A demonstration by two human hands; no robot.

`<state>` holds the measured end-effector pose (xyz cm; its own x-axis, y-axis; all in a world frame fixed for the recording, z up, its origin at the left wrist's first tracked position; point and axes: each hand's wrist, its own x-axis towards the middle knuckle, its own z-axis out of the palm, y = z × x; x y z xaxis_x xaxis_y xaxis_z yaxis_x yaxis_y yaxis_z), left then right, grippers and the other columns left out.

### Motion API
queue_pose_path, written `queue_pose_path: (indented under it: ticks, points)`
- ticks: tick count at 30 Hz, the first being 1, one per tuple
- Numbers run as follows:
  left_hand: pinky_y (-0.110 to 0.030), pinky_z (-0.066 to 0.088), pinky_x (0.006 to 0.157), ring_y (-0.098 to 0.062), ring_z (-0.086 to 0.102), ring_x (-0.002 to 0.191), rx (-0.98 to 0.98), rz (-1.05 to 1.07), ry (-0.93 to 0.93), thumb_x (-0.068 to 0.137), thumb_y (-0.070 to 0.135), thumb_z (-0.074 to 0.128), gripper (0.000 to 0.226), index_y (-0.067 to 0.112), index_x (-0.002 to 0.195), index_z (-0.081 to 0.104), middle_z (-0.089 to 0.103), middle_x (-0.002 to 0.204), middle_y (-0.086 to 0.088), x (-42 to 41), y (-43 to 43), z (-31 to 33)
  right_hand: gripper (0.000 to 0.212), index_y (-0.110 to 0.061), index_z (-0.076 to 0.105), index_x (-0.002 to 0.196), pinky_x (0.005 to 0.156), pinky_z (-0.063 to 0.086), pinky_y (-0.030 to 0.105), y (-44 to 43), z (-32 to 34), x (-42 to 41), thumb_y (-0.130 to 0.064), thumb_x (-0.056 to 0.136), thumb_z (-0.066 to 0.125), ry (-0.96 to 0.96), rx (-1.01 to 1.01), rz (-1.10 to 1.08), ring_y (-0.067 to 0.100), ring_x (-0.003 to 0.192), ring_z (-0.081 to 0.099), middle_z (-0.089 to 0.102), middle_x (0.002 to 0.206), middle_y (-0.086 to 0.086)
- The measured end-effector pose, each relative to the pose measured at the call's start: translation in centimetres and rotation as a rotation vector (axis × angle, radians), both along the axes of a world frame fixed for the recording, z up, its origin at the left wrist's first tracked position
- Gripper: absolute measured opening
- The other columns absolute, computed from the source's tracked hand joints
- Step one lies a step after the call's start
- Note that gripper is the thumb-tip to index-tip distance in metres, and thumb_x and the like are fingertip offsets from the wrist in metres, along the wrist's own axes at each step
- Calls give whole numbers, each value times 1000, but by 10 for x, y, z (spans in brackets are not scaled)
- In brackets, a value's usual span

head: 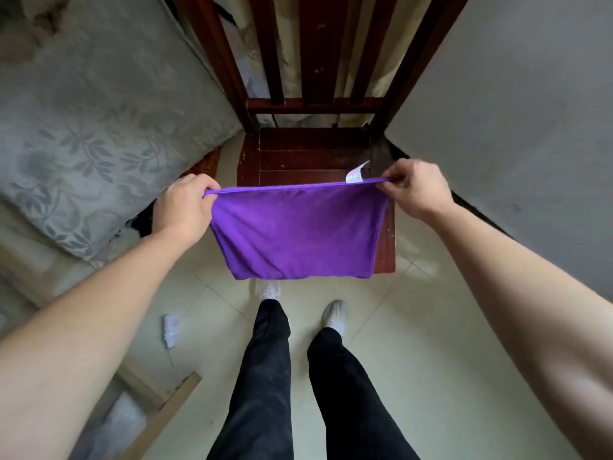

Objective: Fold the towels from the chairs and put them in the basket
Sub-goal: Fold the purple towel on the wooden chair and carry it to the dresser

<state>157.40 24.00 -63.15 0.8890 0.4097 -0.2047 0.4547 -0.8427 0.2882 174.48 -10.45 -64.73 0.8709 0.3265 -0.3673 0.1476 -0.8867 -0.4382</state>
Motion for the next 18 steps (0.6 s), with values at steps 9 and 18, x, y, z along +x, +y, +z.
queue_pose_path:
  ticks: [9, 18]
  points:
    - [-47, 45, 84, -37, 54, 107, 103, 56, -396, 92, 14, 49, 28, 14, 116, 64, 60, 114, -14, 40, -10, 103, 24, -26, 72, 103, 81, 55, 41, -9, 122, 33, -40, 86, 64, -387, 192, -59, 22, 91, 68, 73, 99, 0]
    - [-45, 51, 66, -37, 60, 84, 180, -307, -330, 76, 1, 70, 18, 9, 92, 73, 69, 89, -10, -21, -22, 66, 22, -27, 79, 103, 75, 46, 32, -43, 99, -7, -35, 83, 78, -201, 69, 7, 30, 92, 65, 65, 99, 8]
